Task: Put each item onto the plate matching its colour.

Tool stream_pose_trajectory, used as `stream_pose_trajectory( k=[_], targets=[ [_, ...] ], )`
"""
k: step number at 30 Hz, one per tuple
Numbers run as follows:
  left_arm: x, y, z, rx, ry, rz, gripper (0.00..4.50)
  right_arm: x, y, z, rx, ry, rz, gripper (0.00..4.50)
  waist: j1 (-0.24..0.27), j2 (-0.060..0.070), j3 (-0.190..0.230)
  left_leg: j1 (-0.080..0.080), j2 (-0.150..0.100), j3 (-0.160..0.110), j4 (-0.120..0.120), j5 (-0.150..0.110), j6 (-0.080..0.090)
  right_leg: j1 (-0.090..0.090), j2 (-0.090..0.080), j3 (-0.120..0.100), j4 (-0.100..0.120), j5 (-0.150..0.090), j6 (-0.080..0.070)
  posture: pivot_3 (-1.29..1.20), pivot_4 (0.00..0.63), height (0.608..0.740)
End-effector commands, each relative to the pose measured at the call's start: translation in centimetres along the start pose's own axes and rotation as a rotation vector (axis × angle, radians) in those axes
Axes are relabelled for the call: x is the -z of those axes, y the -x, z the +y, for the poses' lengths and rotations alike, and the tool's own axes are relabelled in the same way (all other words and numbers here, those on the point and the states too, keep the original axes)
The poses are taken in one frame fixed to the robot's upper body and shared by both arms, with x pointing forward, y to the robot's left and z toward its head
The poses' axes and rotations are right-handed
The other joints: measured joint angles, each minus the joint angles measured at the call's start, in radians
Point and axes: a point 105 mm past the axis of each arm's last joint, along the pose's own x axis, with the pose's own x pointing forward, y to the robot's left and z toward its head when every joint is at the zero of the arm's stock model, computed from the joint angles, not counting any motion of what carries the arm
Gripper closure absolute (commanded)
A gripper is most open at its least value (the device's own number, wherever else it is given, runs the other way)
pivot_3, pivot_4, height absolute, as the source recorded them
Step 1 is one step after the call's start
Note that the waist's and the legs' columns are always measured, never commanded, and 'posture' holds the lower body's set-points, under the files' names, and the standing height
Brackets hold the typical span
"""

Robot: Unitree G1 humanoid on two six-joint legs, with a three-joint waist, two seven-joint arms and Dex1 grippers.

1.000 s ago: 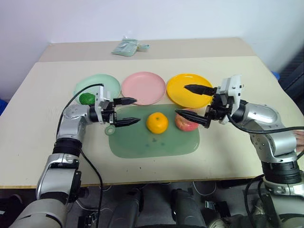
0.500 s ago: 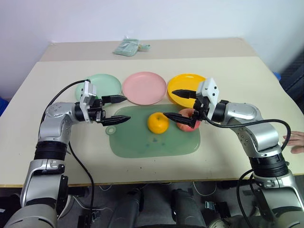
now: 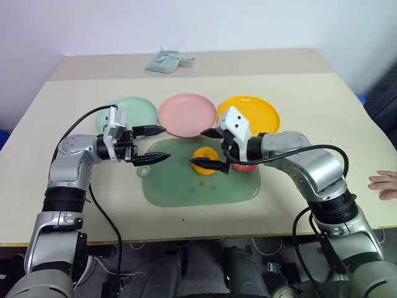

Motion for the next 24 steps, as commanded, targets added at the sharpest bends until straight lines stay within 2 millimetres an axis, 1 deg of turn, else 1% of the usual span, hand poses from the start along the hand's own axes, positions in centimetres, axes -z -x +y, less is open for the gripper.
stream_pose_trajectory(
  k=[1, 6, 9, 12, 15, 21, 24],
  targets=[
    [-1.6, 0.6, -0.1, -0.004, -0.042, -0.009, 0.01, -1.1, 0.1, 0.0, -0.039, 0.002, -0.009, 0.0, 0.003, 0.0, 0.0, 0.0, 0.0, 0.0, 0.0, 0.0, 0.0, 0.0, 0.0, 0.0, 0.0, 0.0, 0.0, 0.0, 0.15, 0.74],
    [-1.8, 0.9, -0.3, 0.001, -0.035, 0.003, 0.01, -0.5, -0.8, -0.7, 0.009, -0.013, 0.057, 0.0, -0.001, 0.0, 0.0, 0.0, 0.0, 0.0, 0.0, 0.0, 0.0, 0.0, 0.0, 0.0, 0.0, 0.0, 0.0, 0.0, 0.15, 0.74],
    [-1.7, 1.0, -0.4, 0.005, -0.038, 0.008, 0.01, 0.1, -0.8, -0.8, 0.02, 0.015, 0.126, 0.0, -0.003, 0.0, 0.0, 0.0, 0.0, 0.0, 0.0, 0.0, 0.0, 0.0, 0.0, 0.0, 0.0, 0.0, 0.0, 0.0, 0.15, 0.74],
    [-1.6, 1.1, -0.6, 0.011, -0.055, 0.018, 0.01, 0.2, -0.8, -0.8, 0.007, 0.009, 0.141, 0.0, -0.003, 0.0, 0.0, 0.0, 0.0, 0.0, 0.0, 0.0, 0.0, 0.0, 0.0, 0.0, 0.0, 0.0, 0.0, 0.0, 0.15, 0.74],
    [-1.3, 1.2, -1.1, 0.03, -0.08, 0.027, 0.01, 1.0, -1.0, -0.8, 0.009, 0.019, 0.183, 0.0, -0.003, 0.0, 0.0, 0.0, 0.0, 0.0, 0.0, 0.0, 0.0, 0.0, 0.0, 0.0, 0.0, 0.0, 0.0, 0.0, 0.15, 0.74],
    [-1.0, 1.5, -1.3, 0.033, -0.088, 0.027, 0.01, 2.1, -1.6, -1.7, 0.057, 0.01, 0.234, 0.0, -0.002, 0.0, 0.0, 0.0, 0.0, 0.0, 0.0, 0.0, 0.0, 0.0, 0.0, 0.0, 0.0, 0.0, 0.0, 0.0, 0.15, 0.74],
    [-0.8, 1.6, -1.3, 0.031, -0.088, 0.028, 0.01, 2.6, -1.7, -1.8, 0.061, 0.014, 0.254, 0.0, -0.002, 0.0, 0.0, 0.0, 0.0, 0.0, 0.0, 0.0, 0.0, 0.0, 0.0, 0.0, 0.0, 0.0, 0.0, 0.0, 0.15, 0.74]
  ],
)
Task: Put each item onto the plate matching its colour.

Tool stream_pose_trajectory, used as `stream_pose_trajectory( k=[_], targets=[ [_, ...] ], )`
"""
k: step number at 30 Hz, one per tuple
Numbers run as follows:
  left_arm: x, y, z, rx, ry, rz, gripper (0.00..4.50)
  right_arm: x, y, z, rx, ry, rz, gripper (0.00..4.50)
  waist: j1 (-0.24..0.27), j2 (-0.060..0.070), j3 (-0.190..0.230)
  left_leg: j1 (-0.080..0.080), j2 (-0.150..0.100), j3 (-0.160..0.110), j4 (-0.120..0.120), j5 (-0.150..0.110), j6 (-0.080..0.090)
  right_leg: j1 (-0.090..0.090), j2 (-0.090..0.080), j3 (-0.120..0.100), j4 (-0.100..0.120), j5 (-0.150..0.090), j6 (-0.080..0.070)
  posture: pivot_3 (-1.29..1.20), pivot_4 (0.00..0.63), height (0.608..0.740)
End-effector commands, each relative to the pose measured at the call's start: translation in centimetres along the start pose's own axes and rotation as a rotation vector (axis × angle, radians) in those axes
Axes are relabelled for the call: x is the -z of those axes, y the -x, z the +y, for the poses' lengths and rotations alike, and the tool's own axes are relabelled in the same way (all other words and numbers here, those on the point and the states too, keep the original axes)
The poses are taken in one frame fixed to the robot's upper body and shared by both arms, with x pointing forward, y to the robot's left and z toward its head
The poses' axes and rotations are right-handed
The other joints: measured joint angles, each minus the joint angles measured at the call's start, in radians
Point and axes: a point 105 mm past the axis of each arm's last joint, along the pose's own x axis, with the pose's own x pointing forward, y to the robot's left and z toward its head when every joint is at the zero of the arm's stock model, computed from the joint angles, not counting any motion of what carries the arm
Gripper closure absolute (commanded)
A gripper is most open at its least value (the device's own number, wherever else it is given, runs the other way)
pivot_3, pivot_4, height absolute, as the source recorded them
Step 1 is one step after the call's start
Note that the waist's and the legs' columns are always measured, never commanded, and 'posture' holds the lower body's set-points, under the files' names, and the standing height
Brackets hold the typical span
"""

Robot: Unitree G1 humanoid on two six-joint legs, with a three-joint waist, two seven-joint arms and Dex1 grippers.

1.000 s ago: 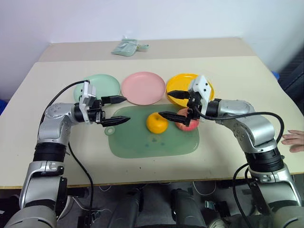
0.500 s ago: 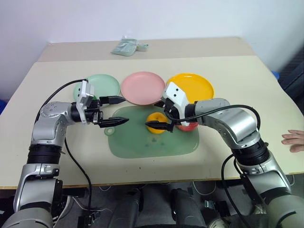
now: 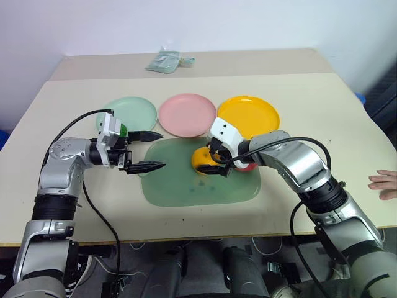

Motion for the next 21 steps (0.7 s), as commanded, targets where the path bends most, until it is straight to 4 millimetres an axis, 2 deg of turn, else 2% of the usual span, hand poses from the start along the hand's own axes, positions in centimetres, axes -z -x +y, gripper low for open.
stream_pose_trajectory(
  k=[1, 3, 8, 10, 12, 14, 16, 19, 21],
  targets=[
    [-0.8, 0.7, 0.1, -0.011, -0.053, -0.011, 0.01, -1.0, 0.1, -0.2, 0.014, 0.048, -0.015, 0.0, 0.0, 0.0, 0.0, 0.0, 0.0, 0.0, 0.0, 0.0, 0.0, 0.0, 0.0, 0.0, 0.0, 0.0, 0.0, 0.0, 0.15, 0.74],
    [-0.8, 0.7, 0.0, -0.011, -0.055, -0.011, 0.01, -0.9, 0.0, 0.1, 0.0, 0.043, -0.011, 0.0, 0.0, 0.0, 0.0, 0.0, 0.0, 0.0, 0.0, 0.0, 0.0, 0.0, 0.0, 0.0, 0.0, 0.0, 0.0, 0.0, 0.15, 0.74],
    [-0.5, 0.9, 0.0, -0.014, -0.053, -0.012, 0.0, -0.6, 0.0, 0.7, -0.034, 0.044, -0.004, 1.41, 0.0, 0.0, 0.0, 0.0, 0.0, 0.0, 0.0, 0.0, 0.0, 0.0, 0.0, 0.0, 0.0, 0.0, 0.0, 0.0, 0.15, 0.74],
    [-0.4, 1.0, 0.1, -0.015, -0.052, -0.013, 0.0, -1.3, 0.2, 0.7, -0.039, 0.04, -0.038, 1.45, 0.0, 0.0, 0.0, 0.0, 0.0, 0.0, 0.0, 0.0, 0.0, 0.0, 0.0, 0.0, 0.0, 0.0, 0.0, 0.0, 0.15, 0.74],
    [-0.4, 1.1, 0.2, -0.023, -0.048, -0.019, 0.0, -3.1, 0.9, 0.4, -0.039, 0.01, -0.13, 1.45, -0.001, 0.0, 0.0, 0.0, 0.0, 0.0, 0.0, 0.0, 0.0, 0.0, 0.0, 0.0, 0.0, 0.0, 0.0, 0.0, 0.15, 0.74],
    [-0.5, 1.2, 0.5, -0.04, -0.043, -0.034, 0.0, -5.0, 1.9, -0.7, -0.007, -0.03, -0.23, 1.45, -0.002, 0.0, 0.0, 0.0, 0.0, 0.0, 0.0, 0.0, 0.0, -0.001, 0.0, 0.0, 0.0, 0.0, 0.0, 0.0, 0.15, 0.74],
    [-0.5, 1.1, 1.2, -0.08, -0.035, -0.046, 0.0, -6.2, 3.0, -3.1, 0.087, -0.078, -0.305, 1.45, 0.0, 0.0, 0.0, 0.0, 0.0, 0.0, 0.0, 0.0, 0.0, -0.001, 0.0, 0.0, 0.0, 0.0, 0.0, 0.0, 0.15, 0.74],
    [-1.1, 0.5, 2.1, -0.124, -0.091, -0.075, 0.0, -6.3, 4.6, -6.8, 0.245, -0.133, -0.341, 1.45, 0.008, 0.0, 0.0, 0.0, 0.0, 0.0, 0.0, 0.0, 0.0, 0.0, 0.0, 0.0, 0.0, 0.001, 0.0, 0.0, 0.15, 0.74],
    [-1.4, 0.1, 2.3, -0.134, -0.109, -0.093, 0.0, -6.1, 5.4, -8.6, 0.313, -0.163, -0.348, 1.45, 0.01, 0.0, 0.0, 0.0, -0.001, -0.001, 0.0, 0.0, 0.0, 0.0, 0.0, -0.001, -0.001, 0.001, 0.0, 0.0, 0.15, 0.74]
  ],
)
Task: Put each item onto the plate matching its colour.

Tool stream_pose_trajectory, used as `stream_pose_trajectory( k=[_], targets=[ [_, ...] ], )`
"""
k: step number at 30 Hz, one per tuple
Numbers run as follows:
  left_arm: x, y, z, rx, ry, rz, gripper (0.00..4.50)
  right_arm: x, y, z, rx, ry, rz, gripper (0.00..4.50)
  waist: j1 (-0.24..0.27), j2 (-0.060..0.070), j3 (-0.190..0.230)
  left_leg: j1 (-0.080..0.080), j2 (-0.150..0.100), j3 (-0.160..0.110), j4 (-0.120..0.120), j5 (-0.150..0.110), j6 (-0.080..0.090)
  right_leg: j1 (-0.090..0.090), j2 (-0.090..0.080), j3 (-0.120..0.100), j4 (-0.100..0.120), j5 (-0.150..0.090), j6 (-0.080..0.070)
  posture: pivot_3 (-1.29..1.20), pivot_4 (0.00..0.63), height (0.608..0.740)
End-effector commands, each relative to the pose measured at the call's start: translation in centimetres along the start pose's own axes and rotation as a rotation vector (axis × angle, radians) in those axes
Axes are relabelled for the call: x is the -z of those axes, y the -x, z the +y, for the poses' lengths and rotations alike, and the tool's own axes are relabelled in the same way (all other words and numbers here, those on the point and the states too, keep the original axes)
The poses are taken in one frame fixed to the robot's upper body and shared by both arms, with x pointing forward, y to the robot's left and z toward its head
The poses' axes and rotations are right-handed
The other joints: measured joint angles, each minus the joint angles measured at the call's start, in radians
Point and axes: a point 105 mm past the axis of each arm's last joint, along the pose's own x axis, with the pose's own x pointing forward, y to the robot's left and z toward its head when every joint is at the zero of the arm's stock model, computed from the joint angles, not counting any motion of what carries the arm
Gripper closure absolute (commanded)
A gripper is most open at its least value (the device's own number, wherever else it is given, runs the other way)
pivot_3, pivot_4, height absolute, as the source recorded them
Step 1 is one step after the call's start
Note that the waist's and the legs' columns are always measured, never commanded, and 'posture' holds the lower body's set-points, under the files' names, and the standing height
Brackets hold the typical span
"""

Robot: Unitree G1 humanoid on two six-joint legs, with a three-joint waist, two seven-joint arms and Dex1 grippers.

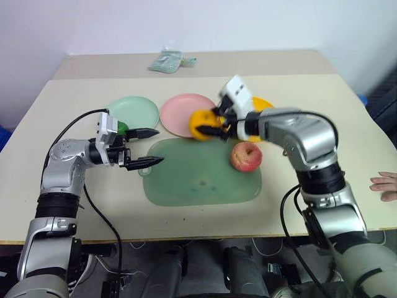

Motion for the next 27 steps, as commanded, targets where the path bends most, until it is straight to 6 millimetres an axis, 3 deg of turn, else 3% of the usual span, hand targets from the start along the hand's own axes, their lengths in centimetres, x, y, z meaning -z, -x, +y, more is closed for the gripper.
stream_pose_trajectory(
  k=[1, 5, 11, 16, 19, 23, 27],
  targets=[
    [-1.8, -0.6, 0.6, -0.028, -0.079, -0.054, 0.0, -1.4, 1.6, -4.2, 0.176, -0.02, -0.063, 1.45, -0.002, 0.0, 0.0, 0.0, 0.0, 0.0, 0.0, 0.0, 0.0, 0.0, 0.0, 0.0, 0.0, 0.0, 0.0, 0.0, 0.15, 0.74],
    [-1.8, -1.4, 0.5, -0.024, -0.088, -0.071, 0.0, -0.2, 3.2, -9.9, 0.458, -0.003, -0.016, 1.45, -0.01, 0.0, 0.0, 0.0, 0.0, 0.002, -0.001, 0.0, 0.0, -0.002, 0.0, 0.001, 0.001, 0.0, 0.0, 0.0, 0.15, 0.74],
    [-2.5, -2.9, 1.6, -0.101, -0.078, -0.109, 0.0, 2.5, 3.4, -12.1, 0.549, 0.026, 0.031, 1.45, -0.018, 0.0, 0.0, 0.0, 0.0, 0.004, -0.002, 0.0, 0.0, -0.003, 0.0, 0.002, 0.001, 0.0, 0.0, 0.0, 0.15, 0.74],
    [-2.0, -3.4, 1.1, -0.095, -0.074, -0.095, 0.0, 3.5, 3.1, -12.3, 0.527, -0.047, 0.02, 1.45, -0.033, 0.0, 0.0, 0.0, 0.0, 0.004, -0.002, 0.0, 0.0, -0.003, 0.0, 0.002, 0.001, 0.0, 0.0, 0.0, 0.15, 0.74],
    [-2.0, -3.4, 1.0, -0.094, -0.074, -0.098, 0.0, 4.0, 3.0, -12.1, 0.498, -0.087, 0.018, 0.06, -0.036, 0.0, 0.0, 0.0, 0.0, 0.004, -0.002, 0.0, 0.0, -0.003, 0.0, 0.002, 0.001, 0.0, 0.0, 0.0, 0.15, 0.74],
    [-2.2, -3.4, 1.0, -0.09, -0.079, -0.096, 0.0, 3.6, 3.0, -11.9, 0.485, -0.101, -0.009, 0.02, -0.035, 0.0, 0.0, 0.0, 0.001, 0.004, -0.002, 0.0, 0.0, -0.003, 0.0, 0.002, 0.001, 0.0, 0.0, 0.0, 0.15, 0.74],
    [-2.6, -2.8, 0.8, -0.055, -0.059, -0.115, 0.0, 1.0, 3.5, -10.4, 0.361, -0.1, -0.139, 0.02, -0.035, 0.001, 0.0, 0.0, 0.001, 0.004, -0.002, 0.0, 0.0, -0.003, 0.0, 0.003, 0.001, 0.0, 0.0, 0.0, 0.15, 0.74]
  ],
)
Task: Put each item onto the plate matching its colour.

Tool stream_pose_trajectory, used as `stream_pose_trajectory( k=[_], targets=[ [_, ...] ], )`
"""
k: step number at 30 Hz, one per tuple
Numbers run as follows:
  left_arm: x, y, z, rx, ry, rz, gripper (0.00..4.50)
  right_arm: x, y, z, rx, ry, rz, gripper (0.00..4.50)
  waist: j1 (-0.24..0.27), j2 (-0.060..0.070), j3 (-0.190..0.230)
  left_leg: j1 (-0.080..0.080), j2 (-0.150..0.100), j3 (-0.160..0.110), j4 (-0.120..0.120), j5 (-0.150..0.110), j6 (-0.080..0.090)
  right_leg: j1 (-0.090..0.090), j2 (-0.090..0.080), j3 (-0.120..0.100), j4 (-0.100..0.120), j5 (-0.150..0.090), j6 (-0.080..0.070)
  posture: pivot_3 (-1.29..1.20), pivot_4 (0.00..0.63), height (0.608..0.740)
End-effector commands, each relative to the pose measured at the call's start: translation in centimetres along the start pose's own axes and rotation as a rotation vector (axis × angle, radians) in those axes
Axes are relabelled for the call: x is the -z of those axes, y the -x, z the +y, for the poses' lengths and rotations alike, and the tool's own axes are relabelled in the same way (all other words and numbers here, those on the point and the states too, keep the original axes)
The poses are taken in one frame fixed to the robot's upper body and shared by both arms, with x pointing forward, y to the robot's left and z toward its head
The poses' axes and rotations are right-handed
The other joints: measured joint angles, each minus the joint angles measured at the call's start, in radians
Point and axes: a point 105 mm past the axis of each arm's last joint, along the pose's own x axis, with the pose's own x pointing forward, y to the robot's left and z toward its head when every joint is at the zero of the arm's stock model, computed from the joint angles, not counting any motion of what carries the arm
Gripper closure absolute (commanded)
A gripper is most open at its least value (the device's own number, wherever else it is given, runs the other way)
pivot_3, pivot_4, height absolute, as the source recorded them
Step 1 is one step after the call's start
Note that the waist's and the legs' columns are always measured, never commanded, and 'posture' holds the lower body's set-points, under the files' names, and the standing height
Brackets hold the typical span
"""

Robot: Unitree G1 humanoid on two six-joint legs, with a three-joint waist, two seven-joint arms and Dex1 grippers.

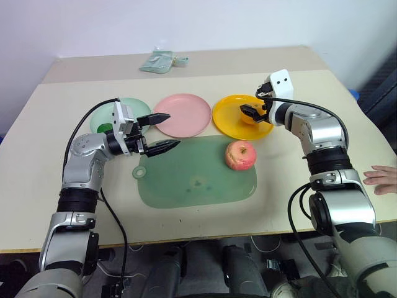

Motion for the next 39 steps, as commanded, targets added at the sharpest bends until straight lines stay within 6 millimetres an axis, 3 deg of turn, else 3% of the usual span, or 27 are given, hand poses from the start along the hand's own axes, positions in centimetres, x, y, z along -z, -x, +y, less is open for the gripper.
stream_pose_trajectory(
  k=[1, 3, 6, 10, 15, 22, 32, 39],
  targets=[
    [-1.8, 0.6, -0.3, 0.045, -0.026, -0.045, 0.0, -4.2, 2.0, 1.6, -0.142, 0.008, -0.184, 0.02, 0.0, 0.0, 0.0, 0.0, 0.0, 0.0, 0.0, 0.0, 0.0, 0.0, 0.0, 0.0, 0.0, 0.0, 0.0, 0.0, 0.15, 0.74],
    [-2.1, 1.0, -0.9, 0.089, 0.009, -0.052, 0.0, -4.7, 3.8, 3.1, -0.267, 0.072, -0.243, 0.02, 0.0, 0.0, 0.0, 0.0, 0.0, 0.0, 0.0, 0.0, 0.0, 0.0, 0.0, 0.0, 0.0, 0.0, 0.0, 0.0, 0.15, 0.74],
    [-2.2, 1.5, -1.6, 0.139, 0.031, -0.045, 0.0, -3.8, 6.4, 4.8, -0.399, 0.189, -0.241, 0.02, 0.003, 0.0, 0.0, 0.0, 0.0, -0.001, 0.0, 0.0, 0.001, 0.001, 0.0, 0.0, -0.001, 0.0, 0.001, 0.0, 0.15, 0.74],
    [-1.1, 2.5, -2.7, 0.208, 0.074, 0.039, 0.0, 0.8, 10.6, 7.2, -0.629, 0.314, -0.035, 0.02, 0.007, 0.0, 0.0, 0.0, 0.0, -0.001, 0.001, -0.001, 0.001, 0.002, 0.0, -0.001, -0.001, 0.0, 0.001, 0.0, 0.15, 0.74],
    [0.0, 2.7, -2.9, 0.226, 0.06, 0.092, 0.0, 3.5, 10.5, 7.6, -0.619, 0.352, 0.098, 0.02, 0.0, 0.0, 0.0, 0.001, 0.003, 0.002, 0.002, -0.001, 0.0, 0.002, 0.0, 0.0, -0.001, -0.001, 0.0, 0.0, 0.15, 0.74],
    [0.2, 2.5, -2.8, 0.227, 0.054, 0.089, 0.0, 5.0, 8.6, 6.5, -0.526, 0.328, 0.135, 0.02, 0.011, 0.0, 0.0, 0.0, 0.002, 0.002, 0.002, -0.001, 0.001, 0.001, -0.001, 0.0, -0.002, -0.001, -0.001, 0.0, 0.15, 0.74],
    [0.2, 2.5, -2.8, 0.216, 0.051, 0.085, 0.0, 5.1, 8.3, 6.6, -0.533, 0.342, 0.128, 0.02, 0.029, 0.0, 0.0, 0.0, 0.002, 0.002, 0.002, -0.001, 0.001, 0.001, -0.001, 0.0, -0.002, -0.001, -0.001, 0.0, 0.15, 0.74],
    [0.1, 2.4, -2.7, 0.213, 0.049, 0.078, 0.0, 3.6, 9.2, 7.3, -0.593, 0.284, 0.066, 0.02, 0.028, 0.0, 0.0, 0.0, 0.002, 0.002, 0.002, -0.001, 0.001, 0.001, -0.001, 0.0, -0.002, -0.001, -0.001, 0.0, 0.15, 0.74]
  ],
)
